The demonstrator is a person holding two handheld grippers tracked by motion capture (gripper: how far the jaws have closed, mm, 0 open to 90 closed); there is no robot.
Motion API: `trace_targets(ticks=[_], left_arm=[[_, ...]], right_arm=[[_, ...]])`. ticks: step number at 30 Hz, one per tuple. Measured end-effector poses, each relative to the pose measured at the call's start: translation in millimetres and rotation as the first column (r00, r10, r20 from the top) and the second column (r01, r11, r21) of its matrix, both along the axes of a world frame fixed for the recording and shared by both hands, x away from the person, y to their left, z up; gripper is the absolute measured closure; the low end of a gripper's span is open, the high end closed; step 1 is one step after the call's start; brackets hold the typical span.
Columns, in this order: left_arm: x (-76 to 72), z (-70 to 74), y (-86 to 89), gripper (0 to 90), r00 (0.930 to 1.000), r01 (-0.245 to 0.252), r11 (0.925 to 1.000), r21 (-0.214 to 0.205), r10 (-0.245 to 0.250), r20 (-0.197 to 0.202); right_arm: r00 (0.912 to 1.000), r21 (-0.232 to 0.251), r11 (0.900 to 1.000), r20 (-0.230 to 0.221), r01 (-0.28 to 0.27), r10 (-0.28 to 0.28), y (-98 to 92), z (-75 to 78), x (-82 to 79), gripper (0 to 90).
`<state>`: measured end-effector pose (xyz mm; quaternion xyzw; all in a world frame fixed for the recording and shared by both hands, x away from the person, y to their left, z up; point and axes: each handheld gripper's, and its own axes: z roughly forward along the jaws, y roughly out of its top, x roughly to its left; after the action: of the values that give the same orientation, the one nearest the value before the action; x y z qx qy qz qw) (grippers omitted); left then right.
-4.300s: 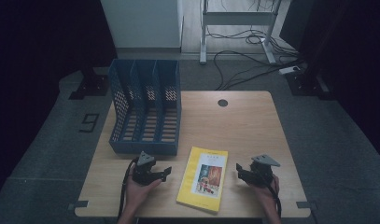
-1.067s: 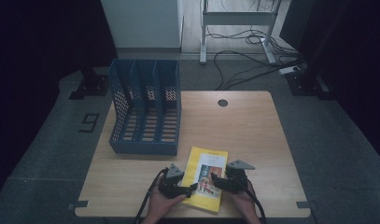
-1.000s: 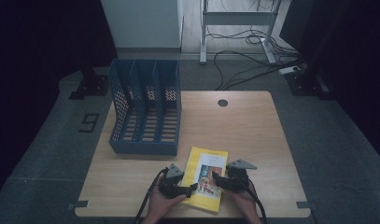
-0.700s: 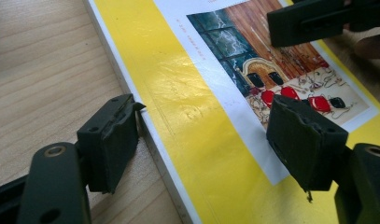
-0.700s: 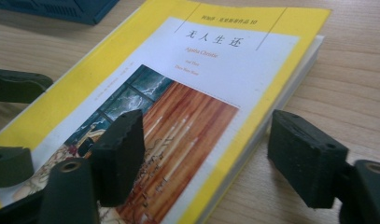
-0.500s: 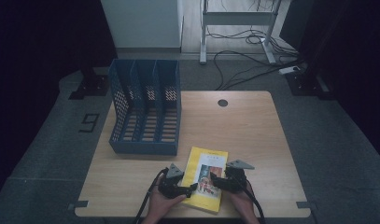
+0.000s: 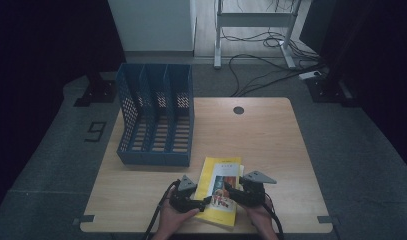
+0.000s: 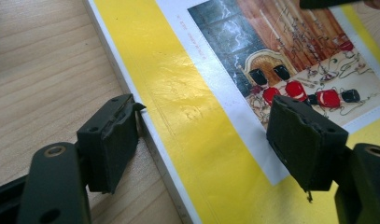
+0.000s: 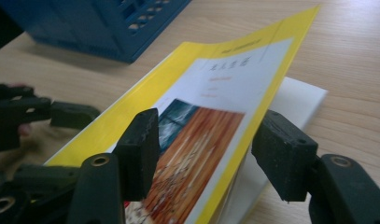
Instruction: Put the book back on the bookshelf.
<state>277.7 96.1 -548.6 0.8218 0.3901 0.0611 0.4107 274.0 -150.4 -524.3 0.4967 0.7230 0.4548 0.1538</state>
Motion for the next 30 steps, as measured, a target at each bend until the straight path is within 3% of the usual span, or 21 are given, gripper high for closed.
trace_targets(ticks=[4,7,8,11,13,20,26,30], left_arm=[[0.1,0.0,0.2,24.7,1.0,0.0,1.0,-0.002,0.0,-0.002],[0.9,-0.1,0.8,24.6,1.0,0.003,1.0,-0.008,-0.003,-0.006],[1.1,-0.1,1.0,24.7,1.0,0.004,0.9999,-0.01,-0.004,-0.007],[1.1,-0.1,1.1,24.8,1.0,0.004,0.9999,-0.011,-0.004,-0.008],[1.1,-0.1,0.9,24.8,1.0,0.003,1.0,-0.009,-0.003,-0.007],[1.0,-0.1,0.7,24.8,1.0,0.004,1.0,-0.005,-0.004,-0.003],[1.0,-0.1,0.6,24.8,1.0,0.004,1.0,-0.002,-0.004,-0.001],[0.9,0.0,0.3,24.8,1.0,0.003,1.0,-0.001,-0.003,0.0]], right_arm=[[0.9992,-0.023,0.9996,0.036,-0.017,0.018,5.3,2.4,-3.9,45.0],[0.997,-0.001,0.9991,0.065,-0.042,0.042,7.0,7.6,-7.6,47.6],[0.9921,-0.03,0.9973,0.104,-0.068,0.07,13.9,14.2,-12.6,47.5],[0.9904,-0.055,0.9959,0.114,-0.072,0.078,18.0,15.6,-14.0,47.4],[0.9935,-0.063,0.9959,0.089,-0.065,0.07,18.5,11.3,-10.9,47.5],[0.9966,-0.063,0.997,0.065,-0.046,0.05,13.9,4.0,-4.0,46.3],[0.9995,-0.023,0.9995,0.023,-0.021,0.021,3.0,-5.5,8.1,46.2],[0.9993,0.002,0.9998,-0.03,-0.021,0.021,-3.4,-14.8,17.4,43.2]])
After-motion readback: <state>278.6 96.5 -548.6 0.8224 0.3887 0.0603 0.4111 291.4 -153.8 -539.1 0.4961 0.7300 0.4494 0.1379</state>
